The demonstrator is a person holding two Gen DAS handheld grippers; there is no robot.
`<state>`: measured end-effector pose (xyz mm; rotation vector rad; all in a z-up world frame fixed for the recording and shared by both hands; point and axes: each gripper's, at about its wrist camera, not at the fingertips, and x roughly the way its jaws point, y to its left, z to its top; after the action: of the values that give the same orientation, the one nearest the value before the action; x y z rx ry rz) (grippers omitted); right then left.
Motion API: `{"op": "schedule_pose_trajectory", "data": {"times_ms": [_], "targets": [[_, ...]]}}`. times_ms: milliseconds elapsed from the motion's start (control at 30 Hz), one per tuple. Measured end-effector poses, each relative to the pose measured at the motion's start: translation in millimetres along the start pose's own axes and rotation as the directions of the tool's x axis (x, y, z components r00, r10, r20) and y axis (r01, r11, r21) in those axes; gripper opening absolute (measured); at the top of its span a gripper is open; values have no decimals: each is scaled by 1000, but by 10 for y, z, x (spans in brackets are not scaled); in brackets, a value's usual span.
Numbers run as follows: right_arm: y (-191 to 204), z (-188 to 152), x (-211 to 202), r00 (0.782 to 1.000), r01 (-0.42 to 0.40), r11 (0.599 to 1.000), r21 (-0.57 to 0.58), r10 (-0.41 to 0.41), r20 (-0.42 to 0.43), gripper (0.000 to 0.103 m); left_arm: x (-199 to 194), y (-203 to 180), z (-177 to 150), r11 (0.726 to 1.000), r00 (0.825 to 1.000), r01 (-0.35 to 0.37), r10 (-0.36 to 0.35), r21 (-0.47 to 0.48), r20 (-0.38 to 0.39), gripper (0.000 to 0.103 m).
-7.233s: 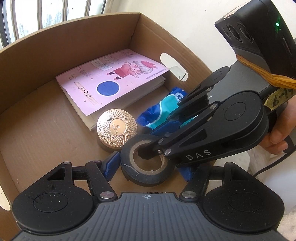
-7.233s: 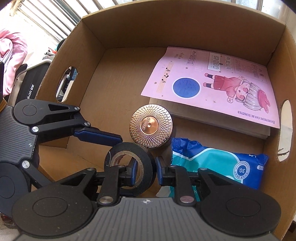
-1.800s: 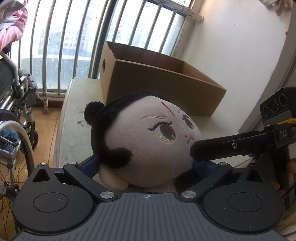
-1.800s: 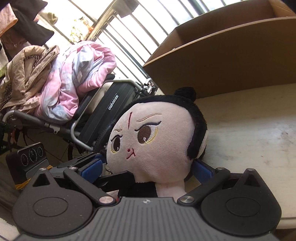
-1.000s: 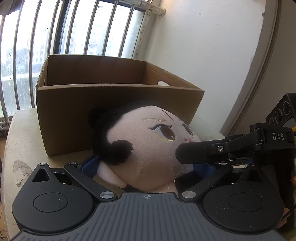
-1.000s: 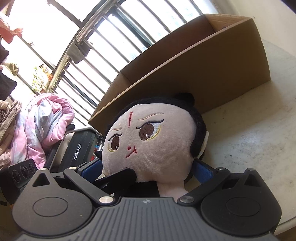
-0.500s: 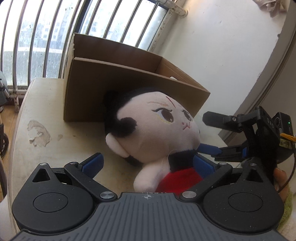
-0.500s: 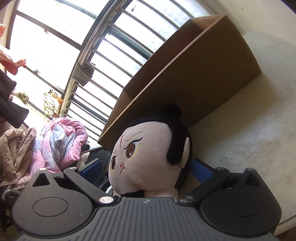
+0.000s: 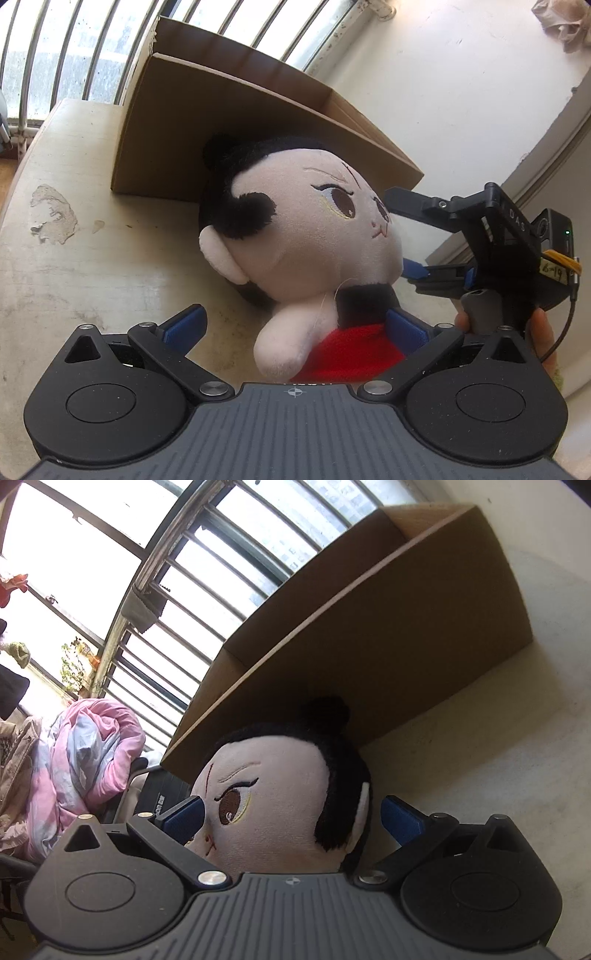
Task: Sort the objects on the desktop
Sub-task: 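Pinch the doll's face with the right gripper while the left gripper grips its body, then lift the plush doll with both grippers and carry it over the box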
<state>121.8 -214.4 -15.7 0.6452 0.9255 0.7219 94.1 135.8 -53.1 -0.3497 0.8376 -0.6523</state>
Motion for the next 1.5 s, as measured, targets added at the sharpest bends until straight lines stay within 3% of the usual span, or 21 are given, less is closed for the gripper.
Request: {"op": "schedule_pose_trajectory", "data": {"times_ms": [133,300,467,667,1000,1500], "targets": [[51,-61,-23,1000,-23,1000,0,23,-12,103,87,-17,110,999,999,42,-42,-10,-12,103],[3,-88,-78,999,-32,999,12,32,-36,103,120,-95,130,1000,1000,7,-7,18,-26,103],[-139,-45,58,995,-66,994,86,72,-67,103,116,-96,92,999,998,42,-40,34,-40,103],[-108,-29,158,996,-67,995,69,71,-63,103,243,-154,106,998,997,-14,18,62,-70,103],[-166,9,218,991,-93,991,97,102,-89,103,312,-103,155,999,996,-8,11,33,-85,103],[-54,12,66,989,-122,990,76,127,-68,103,340,-249,237,995,995,-42,49,91,-84,103]]}}
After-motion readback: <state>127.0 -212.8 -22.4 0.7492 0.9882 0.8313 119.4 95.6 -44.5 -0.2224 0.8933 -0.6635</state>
